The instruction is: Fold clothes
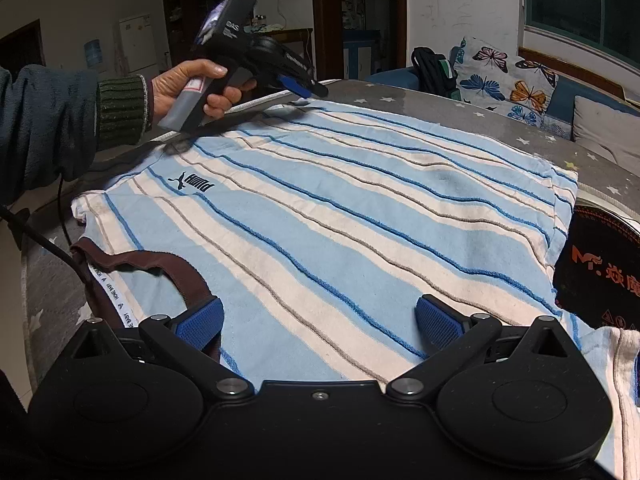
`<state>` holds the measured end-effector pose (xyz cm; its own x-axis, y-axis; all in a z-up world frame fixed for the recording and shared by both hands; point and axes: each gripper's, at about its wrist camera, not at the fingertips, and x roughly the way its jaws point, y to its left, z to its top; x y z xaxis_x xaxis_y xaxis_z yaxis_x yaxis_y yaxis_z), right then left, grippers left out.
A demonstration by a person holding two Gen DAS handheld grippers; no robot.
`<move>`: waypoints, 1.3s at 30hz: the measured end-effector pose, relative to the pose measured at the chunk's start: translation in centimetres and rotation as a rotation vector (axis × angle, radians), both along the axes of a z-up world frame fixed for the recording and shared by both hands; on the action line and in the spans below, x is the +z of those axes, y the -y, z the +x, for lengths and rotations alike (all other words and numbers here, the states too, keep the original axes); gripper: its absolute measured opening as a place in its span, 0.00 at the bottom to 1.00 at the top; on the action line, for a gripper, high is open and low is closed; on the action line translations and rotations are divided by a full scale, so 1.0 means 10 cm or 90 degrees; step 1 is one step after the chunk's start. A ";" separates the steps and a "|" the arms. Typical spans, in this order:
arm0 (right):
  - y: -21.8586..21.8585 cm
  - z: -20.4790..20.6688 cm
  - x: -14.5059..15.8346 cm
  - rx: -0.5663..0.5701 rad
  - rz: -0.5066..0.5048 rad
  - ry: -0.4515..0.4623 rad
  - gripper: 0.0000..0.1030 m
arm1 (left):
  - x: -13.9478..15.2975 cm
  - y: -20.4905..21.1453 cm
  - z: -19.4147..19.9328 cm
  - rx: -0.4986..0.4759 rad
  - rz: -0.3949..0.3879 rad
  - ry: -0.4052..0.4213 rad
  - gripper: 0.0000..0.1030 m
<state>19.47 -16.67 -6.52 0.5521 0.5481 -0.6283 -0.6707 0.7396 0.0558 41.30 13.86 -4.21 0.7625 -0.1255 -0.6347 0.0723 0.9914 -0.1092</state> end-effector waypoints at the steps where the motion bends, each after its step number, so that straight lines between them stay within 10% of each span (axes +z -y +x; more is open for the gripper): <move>1: 0.00 0.00 0.00 0.000 0.000 0.000 1.00 | -0.03 0.01 0.01 0.000 0.008 0.000 0.31; 39: -0.04 0.04 0.14 -0.092 0.013 0.010 1.00 | 0.06 0.58 -1.74 -0.049 0.128 -0.024 0.49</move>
